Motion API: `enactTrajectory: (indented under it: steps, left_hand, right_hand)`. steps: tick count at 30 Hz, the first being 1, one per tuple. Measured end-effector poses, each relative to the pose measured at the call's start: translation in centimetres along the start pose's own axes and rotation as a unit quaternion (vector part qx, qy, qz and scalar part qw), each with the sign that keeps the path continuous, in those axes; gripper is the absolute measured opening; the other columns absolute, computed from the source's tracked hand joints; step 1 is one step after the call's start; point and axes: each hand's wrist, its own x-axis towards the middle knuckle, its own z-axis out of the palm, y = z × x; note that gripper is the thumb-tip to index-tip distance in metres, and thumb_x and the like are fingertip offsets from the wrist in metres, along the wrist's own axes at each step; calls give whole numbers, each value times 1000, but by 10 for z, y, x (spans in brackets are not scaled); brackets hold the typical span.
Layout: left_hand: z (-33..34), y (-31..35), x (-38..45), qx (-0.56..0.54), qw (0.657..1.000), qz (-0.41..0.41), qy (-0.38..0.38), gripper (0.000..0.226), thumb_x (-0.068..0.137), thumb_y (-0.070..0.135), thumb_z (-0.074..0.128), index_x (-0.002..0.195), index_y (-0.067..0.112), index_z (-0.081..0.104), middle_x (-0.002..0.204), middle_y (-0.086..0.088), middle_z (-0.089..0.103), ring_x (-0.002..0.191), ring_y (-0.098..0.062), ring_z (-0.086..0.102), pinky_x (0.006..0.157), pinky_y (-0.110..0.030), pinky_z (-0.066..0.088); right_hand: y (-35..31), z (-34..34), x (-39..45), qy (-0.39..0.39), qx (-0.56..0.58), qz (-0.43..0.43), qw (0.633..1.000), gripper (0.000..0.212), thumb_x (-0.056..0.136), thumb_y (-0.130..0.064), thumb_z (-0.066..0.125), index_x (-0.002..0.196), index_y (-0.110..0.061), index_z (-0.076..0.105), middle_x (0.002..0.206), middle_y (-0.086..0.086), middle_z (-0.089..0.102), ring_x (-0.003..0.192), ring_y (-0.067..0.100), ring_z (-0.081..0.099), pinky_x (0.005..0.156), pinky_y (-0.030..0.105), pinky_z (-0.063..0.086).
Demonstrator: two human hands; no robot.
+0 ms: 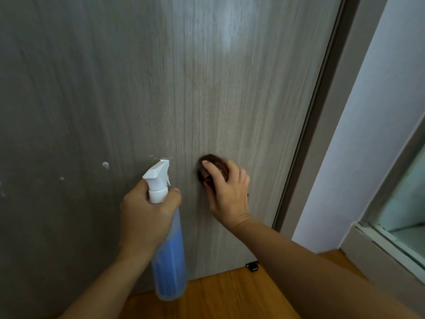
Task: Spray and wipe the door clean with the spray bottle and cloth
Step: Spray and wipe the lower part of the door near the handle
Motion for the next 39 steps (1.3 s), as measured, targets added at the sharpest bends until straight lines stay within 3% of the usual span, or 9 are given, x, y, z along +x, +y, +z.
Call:
enactTrajectory:
  steps: [3, 6, 9, 12, 16, 22, 29, 34, 39]
  left_hand:
    - [1, -1, 0, 2, 1000, -1, 6, 19, 73, 38, 69, 72, 22, 61, 66, 6, 66, 56, -7, 63, 47, -18, 48]
    - [-1, -1, 1, -5, 1000, -6, 11, 18, 73, 34, 70, 69, 21, 59, 61, 6, 63, 53, -6, 61, 47, -19, 46]
    - [-10, -3, 4, -2, 1000, -3, 18, 20, 74, 33, 70, 74, 15, 62, 66, 0, 66, 58, -17, 65, 50, -27, 50]
    - [-22, -3, 8, 0, 1000, 7, 31, 24, 74, 31, 70, 76, 9, 63, 68, -4, 66, 62, -24, 66, 49, -25, 51]
    - [-36, -3, 16, 1, 998, -3, 58, 22, 74, 31, 70, 78, 10, 65, 71, -3, 67, 58, -10, 64, 51, -21, 50]
    - [-37, 1, 9, 23, 999, -3, 28, 16, 73, 32, 70, 76, 17, 66, 67, 4, 68, 55, -6, 64, 48, -20, 48]
    - [-31, 5, -2, 49, 998, 36, 5, 22, 83, 17, 79, 73, 14, 59, 65, -1, 62, 54, -15, 60, 46, -19, 45]
    - [-50, 11, 5, 34, 998, 32, 39, 23, 77, 31, 70, 73, 12, 58, 66, -1, 62, 50, -6, 55, 45, -20, 44]
    - [-79, 11, 15, 43, 994, 26, 94, 20, 74, 35, 70, 73, 17, 60, 64, 5, 64, 53, -10, 60, 46, -26, 46]
  right_hand:
    - [24, -18, 16, 73, 31, 163, 983, 55, 94, -25, 63, 145, -28, 44, 137, 23, 48, 116, 43, 48, 99, 55, 41]
    - [40, -27, 43, 176, 54, 368, 911, 51, 97, -27, 60, 147, -23, 49, 138, 21, 45, 120, 44, 45, 104, 58, 39]
    - [31, -25, 60, 214, 49, 436, 873, 50, 97, -28, 56, 147, -20, 51, 138, 21, 46, 118, 44, 46, 102, 58, 39]
    - [-5, -12, 61, 208, 47, 387, 897, 51, 97, -28, 55, 147, -21, 51, 136, 21, 47, 114, 42, 47, 99, 54, 37]
    - [-52, 5, 53, 158, 53, 287, 943, 51, 96, -29, 57, 147, -26, 50, 139, 21, 46, 113, 42, 46, 98, 53, 35]
    - [-37, -7, 44, 121, 92, 198, 968, 52, 95, -21, 66, 145, -20, 55, 137, 23, 48, 117, 41, 47, 102, 57, 41]
    - [-32, -16, 60, 157, 101, 244, 952, 50, 96, -22, 64, 145, -20, 52, 134, 23, 48, 112, 41, 47, 101, 48, 35]
    - [-57, -3, 65, 173, 73, 264, 946, 51, 97, -25, 62, 147, -22, 51, 136, 24, 47, 110, 44, 47, 98, 54, 37]
    - [-120, 27, 50, 123, 26, 168, 978, 56, 94, -30, 59, 148, -27, 46, 139, 24, 42, 113, 43, 44, 96, 57, 37]
